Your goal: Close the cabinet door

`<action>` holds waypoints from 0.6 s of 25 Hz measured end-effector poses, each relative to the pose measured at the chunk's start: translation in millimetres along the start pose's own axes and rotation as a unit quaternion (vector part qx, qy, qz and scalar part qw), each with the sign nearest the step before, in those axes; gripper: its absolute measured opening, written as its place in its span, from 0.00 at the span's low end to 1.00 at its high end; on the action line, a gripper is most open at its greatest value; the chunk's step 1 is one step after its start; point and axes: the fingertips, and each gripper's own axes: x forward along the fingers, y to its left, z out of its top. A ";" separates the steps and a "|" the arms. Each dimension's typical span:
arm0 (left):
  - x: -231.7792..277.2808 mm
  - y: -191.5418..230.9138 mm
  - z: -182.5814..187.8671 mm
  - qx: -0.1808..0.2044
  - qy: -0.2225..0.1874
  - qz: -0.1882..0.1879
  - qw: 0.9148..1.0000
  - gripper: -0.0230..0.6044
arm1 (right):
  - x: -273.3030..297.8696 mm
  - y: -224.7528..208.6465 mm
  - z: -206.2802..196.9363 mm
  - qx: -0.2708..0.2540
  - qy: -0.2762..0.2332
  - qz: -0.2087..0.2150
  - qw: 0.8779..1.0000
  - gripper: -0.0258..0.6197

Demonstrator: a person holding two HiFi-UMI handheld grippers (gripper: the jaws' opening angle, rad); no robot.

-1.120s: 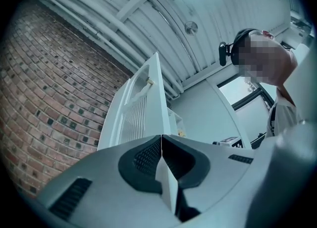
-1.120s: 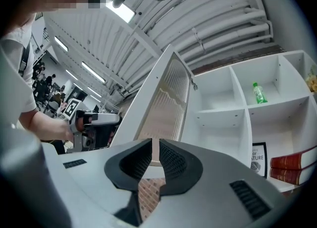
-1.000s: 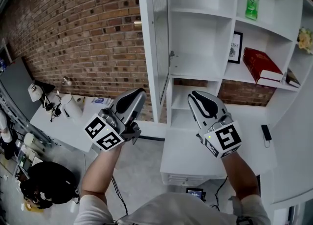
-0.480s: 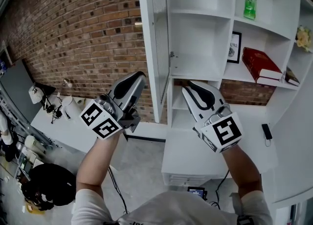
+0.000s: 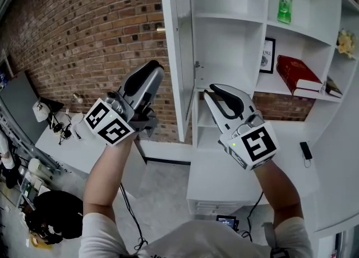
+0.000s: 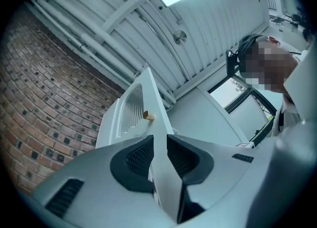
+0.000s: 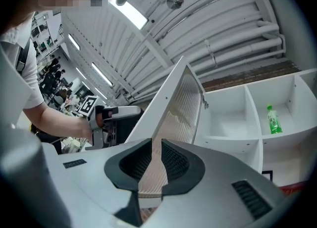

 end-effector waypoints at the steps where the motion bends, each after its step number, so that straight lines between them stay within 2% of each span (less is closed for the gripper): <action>1: 2.1 1.3 4.3 0.000 -0.005 -0.003 1.000 0.15 | 1.0 0.9 2.5 -0.002 -0.002 0.000 1.000 0.14; 8: 21.8 10.7 34.4 -0.007 -0.033 -0.026 0.999 0.17 | 10.5 6.7 17.9 -0.017 -0.010 0.004 1.000 0.14; 15: 34.4 19.9 38.3 -0.016 -0.035 -0.040 0.998 0.17 | 13.9 10.8 24.2 -0.031 -0.010 0.001 0.999 0.14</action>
